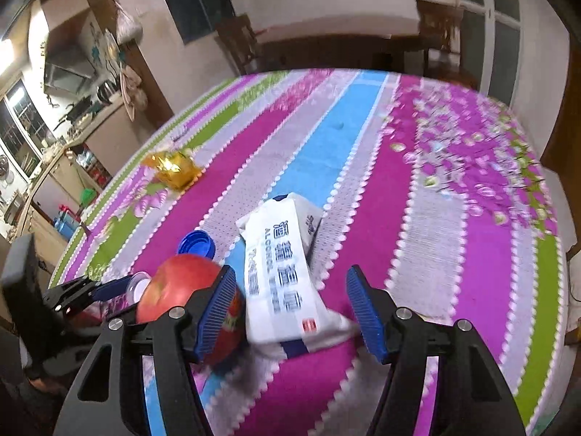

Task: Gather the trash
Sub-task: 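Grasp the clear plastic cup with the left tool while the right tool grasps the alcohol wipes pack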

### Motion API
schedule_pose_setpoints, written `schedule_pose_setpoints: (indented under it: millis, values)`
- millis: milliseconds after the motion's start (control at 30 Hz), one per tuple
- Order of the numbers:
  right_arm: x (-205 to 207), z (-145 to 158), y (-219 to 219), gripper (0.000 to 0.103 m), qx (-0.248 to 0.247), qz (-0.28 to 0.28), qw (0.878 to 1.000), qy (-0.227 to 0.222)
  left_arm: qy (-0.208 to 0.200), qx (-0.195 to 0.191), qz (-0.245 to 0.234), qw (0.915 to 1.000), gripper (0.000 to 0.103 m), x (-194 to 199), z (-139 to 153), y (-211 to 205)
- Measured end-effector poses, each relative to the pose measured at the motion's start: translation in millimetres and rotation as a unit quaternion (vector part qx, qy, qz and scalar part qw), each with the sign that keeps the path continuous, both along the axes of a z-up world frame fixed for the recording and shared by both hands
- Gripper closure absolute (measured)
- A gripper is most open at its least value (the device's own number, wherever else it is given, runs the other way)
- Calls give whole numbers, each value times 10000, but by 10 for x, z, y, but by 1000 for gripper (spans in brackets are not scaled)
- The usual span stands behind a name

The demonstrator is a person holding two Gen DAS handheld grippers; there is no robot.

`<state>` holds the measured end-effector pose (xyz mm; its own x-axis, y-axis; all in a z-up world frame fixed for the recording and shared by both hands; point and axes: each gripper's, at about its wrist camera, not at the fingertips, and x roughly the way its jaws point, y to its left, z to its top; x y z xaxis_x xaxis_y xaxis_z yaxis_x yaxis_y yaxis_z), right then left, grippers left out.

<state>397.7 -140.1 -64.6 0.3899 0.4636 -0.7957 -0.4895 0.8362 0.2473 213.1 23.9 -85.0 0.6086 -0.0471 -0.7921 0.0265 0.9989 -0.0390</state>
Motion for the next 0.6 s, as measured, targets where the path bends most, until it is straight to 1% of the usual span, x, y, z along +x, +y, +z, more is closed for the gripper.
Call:
schedule_pose_setpoints:
  millis: [67,200,233,300,333,367,400,433,500,600]
  values:
    - [89,-78,67,38,-75,-32,9999,96,2,5,-9,10000,64,1,1,-2]
    - [198,-217,99,37,-61,-110,9996,269,2,-13,-30,10000,64,7,2,0]
    - [238,-249,87,37,33,-140,9992,375,5,-1,-42,10000,64,11,0,-6]
    - [262,-272,83,37,92,-195,9988,433,6,11,-65,10000,64,19,1,-15]
    - [275,-279,83,39,94,-202,9988,443,6,16,-79,10000,64,25,1,-19]
    - [281,-278,92,44,107,-177,9987,470,6,13,-84,10000,64,28,2,-18]
    - [269,-273,109,58,8,-167,9990,424,4,-1,-84,10000,64,26,3,-15]
    - [242,-253,128,61,-93,-144,9991,379,2,-25,-84,10000,64,26,3,-8]
    - [174,-200,147,63,-163,-83,9996,214,-1,-55,-82,10000,64,28,3,2]
    - [31,-69,109,63,-120,-207,9995,-183,-12,-124,-78,9999,64,24,5,17]
